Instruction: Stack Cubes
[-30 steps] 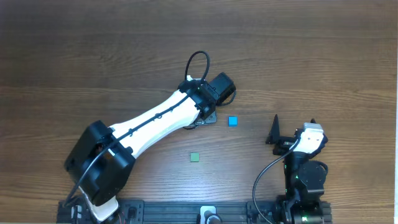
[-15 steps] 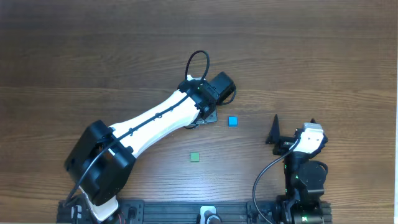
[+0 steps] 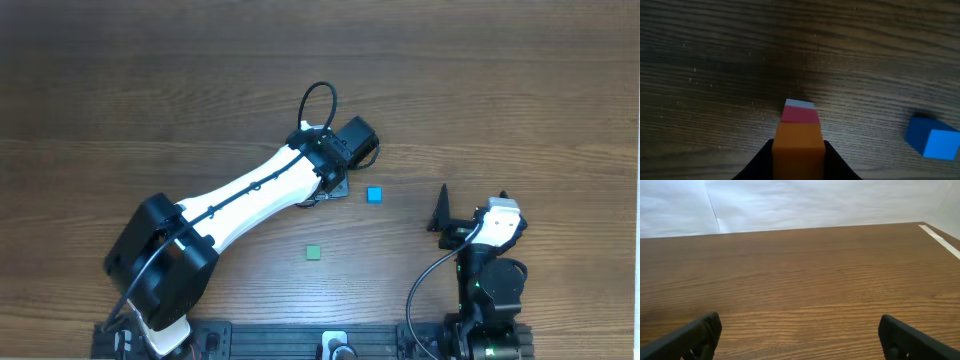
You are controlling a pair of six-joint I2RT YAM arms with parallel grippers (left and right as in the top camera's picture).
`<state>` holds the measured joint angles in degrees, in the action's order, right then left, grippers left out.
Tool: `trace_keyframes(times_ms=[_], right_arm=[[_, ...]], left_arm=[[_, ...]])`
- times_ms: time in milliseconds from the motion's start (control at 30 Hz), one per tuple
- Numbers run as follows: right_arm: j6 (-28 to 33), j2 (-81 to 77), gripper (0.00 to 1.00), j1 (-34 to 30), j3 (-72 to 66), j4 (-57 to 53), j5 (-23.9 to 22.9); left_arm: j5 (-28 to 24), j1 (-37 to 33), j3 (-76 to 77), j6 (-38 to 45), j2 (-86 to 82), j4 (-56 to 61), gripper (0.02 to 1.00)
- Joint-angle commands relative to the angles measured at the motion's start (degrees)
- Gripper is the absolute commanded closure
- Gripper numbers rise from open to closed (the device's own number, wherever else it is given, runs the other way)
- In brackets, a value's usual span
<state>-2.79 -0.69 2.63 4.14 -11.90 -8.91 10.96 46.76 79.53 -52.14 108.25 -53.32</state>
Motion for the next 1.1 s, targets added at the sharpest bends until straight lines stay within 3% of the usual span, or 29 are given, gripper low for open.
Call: trace_keyframes(times_ms=[33,200,333,533,600,733,867,1100], right_arm=[[0.31,0.31,0.009,-0.39,-0.42,-0.04,0.26],[0.31,0.31,0.009,-0.39,-0.42,-0.04,0.28],[0.31,0.31,0.009,-0.42,-0.42,-0.04,0.26],[0.31,0.31,0.007,-0.42,-0.42,-0.04,0.28],[0.31,0.31,0.009,-0.39,-0.42,-0.04,0.28],[0.31,0.31,0.009,-0.39,-0.42,-0.04,0.28],[0.31,0.31,0.007,-0.39,-0.42,-0.04,0.28],[0.31,0.31,0.007,-0.42,-0.42,-0.04,0.28]], left_arm=[[0.04,-0.44,-0.90,-0.85,0.33,0.00,0.921],[0.07,-0.44,-0.90,-0.85,0.33,0.00,0.790],[0.09,-0.44,-0.90,-0.85,0.33,0.00,0.568],[0.50,-0.50,-0.90,-1.27,0.33,0.07,0.104],[0.48,-1.09,-0.90,-1.29,0.26,1.09,0.018],[0.87,-3.58,-0.90,-1.22,-1.36,3.80,0.018],[5.81,-6.82,-0.90,-0.59,-4.87,8.13,0.020],[10.82,-13.22,-2.89,8.33,-17.62,23.41,0.020]])
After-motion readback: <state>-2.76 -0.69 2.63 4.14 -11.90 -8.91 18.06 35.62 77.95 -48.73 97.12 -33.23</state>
